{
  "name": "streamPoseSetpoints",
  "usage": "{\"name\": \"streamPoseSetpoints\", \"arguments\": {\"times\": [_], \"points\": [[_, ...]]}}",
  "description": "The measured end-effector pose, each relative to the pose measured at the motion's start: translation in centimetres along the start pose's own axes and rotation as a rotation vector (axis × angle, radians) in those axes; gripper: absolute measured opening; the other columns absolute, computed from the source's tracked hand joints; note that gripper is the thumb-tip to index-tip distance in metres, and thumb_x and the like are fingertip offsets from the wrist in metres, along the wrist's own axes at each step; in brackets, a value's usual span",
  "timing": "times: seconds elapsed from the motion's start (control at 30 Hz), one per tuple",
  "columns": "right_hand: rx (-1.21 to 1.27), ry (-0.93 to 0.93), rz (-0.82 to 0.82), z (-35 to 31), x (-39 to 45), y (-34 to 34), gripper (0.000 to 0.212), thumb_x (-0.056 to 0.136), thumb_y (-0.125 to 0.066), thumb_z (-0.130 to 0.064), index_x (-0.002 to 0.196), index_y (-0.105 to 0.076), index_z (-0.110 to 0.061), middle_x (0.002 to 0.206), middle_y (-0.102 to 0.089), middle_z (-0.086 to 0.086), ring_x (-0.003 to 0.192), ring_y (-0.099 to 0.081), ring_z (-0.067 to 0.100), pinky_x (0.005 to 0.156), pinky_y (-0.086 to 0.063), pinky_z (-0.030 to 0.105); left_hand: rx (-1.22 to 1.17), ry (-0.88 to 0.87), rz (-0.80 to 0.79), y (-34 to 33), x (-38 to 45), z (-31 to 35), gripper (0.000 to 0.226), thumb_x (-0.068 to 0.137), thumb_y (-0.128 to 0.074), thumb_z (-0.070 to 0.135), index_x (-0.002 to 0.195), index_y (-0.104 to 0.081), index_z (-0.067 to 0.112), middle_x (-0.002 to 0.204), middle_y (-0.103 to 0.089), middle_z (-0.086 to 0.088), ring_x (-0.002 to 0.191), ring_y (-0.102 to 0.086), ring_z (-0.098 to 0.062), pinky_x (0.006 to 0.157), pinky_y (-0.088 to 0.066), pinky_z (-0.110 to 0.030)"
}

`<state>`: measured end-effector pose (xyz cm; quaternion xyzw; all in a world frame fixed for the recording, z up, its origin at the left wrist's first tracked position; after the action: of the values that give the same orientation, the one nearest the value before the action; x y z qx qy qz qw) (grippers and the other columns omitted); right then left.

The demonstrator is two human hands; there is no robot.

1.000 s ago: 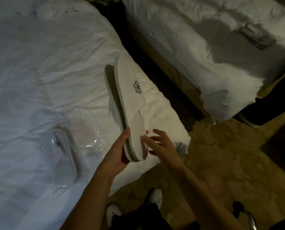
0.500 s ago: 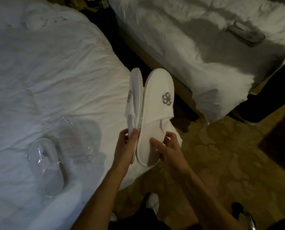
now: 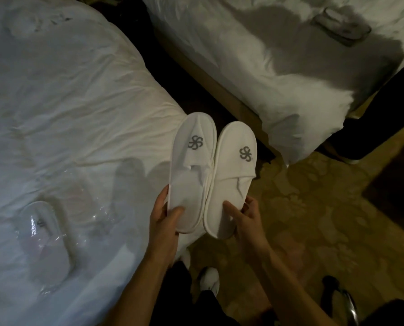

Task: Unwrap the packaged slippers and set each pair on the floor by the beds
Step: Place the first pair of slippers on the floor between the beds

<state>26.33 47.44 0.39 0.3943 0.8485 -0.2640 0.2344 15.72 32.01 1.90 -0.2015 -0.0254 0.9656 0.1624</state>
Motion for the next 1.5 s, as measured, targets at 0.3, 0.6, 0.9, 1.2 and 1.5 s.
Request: {"name": "streamPoseSetpoints", "arguments": {"times": [0.3,0.6,0.9,1.2,1.5], "points": [[0.07,0.024,0.161,-0.4,2.4,4.3,0.047,0.088,-0.069,-0.014,0.124,-0.042,-0.028,0.112,-0.06,-0.008,0.101,-0.058,0.01,0.072,-0.049,0.027,-0.113,0.064,-0.05,-5.2,1.3,-2.3,0.056,0.086,-0.054,-0.009,0.13,-0.06,0.025,0.127,-0.067,-0.002,0.118,-0.062,-0.025,0.095,-0.051,-0.043],[0.075,-0.017,0.187,-1.2,6.9,7.8,0.045,0.086,-0.072,-0.02,0.118,-0.043,-0.03,0.115,-0.059,-0.007,0.107,-0.059,0.019,0.085,-0.053,0.037,-0.35,0.251,0.07,-12.8,2.0,-3.9,0.043,0.085,-0.06,-0.009,0.123,-0.064,0.011,0.121,-0.069,-0.014,0.114,-0.064,-0.034,0.096,-0.051,-0.048],[0.048,-0.149,0.2,-1.0,13.8,11.7,0.049,0.083,-0.074,-0.023,0.121,-0.044,-0.028,0.115,-0.062,-0.002,0.101,-0.063,0.018,0.064,-0.053,0.023,-0.342,0.273,0.276,-19.6,5.1,-8.5,0.036,0.08,-0.075,0.012,0.115,-0.069,0.021,0.107,-0.076,-0.004,0.095,-0.074,-0.023,0.068,-0.06,-0.035],[0.043,-0.208,0.135,-3.2,17.0,12.5,0.051,0.087,-0.071,-0.018,0.123,-0.037,-0.028,0.12,-0.057,-0.003,0.108,-0.059,0.019,0.087,-0.054,0.039,-0.168,0.242,0.357,-23.1,7.7,-10.1,0.022,0.074,-0.08,0.038,0.092,-0.073,0.049,0.1,-0.077,0.01,0.087,-0.075,-0.011,0.066,-0.06,-0.029],[-0.052,-0.353,0.063,-3.2,22.0,14.1,0.051,0.089,-0.069,-0.019,0.129,-0.038,-0.018,0.122,-0.057,-0.001,0.107,-0.059,0.019,0.095,-0.054,0.048,0.185,0.12,0.6,-27.4,10.9,-12.8,0.011,0.083,-0.071,0.039,0.087,-0.065,0.047,0.094,-0.064,0.032,0.09,-0.062,0.007,0.093,-0.054,-0.039]]}}
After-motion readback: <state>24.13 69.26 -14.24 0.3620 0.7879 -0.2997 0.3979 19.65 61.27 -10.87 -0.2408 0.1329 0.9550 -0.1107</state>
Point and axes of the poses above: each hand's wrist, its own x-axis towards the middle knuckle, its own y-axis out of the back of the hand, z = x × y, the point moved 3 cm from there along x, towards the middle knuckle
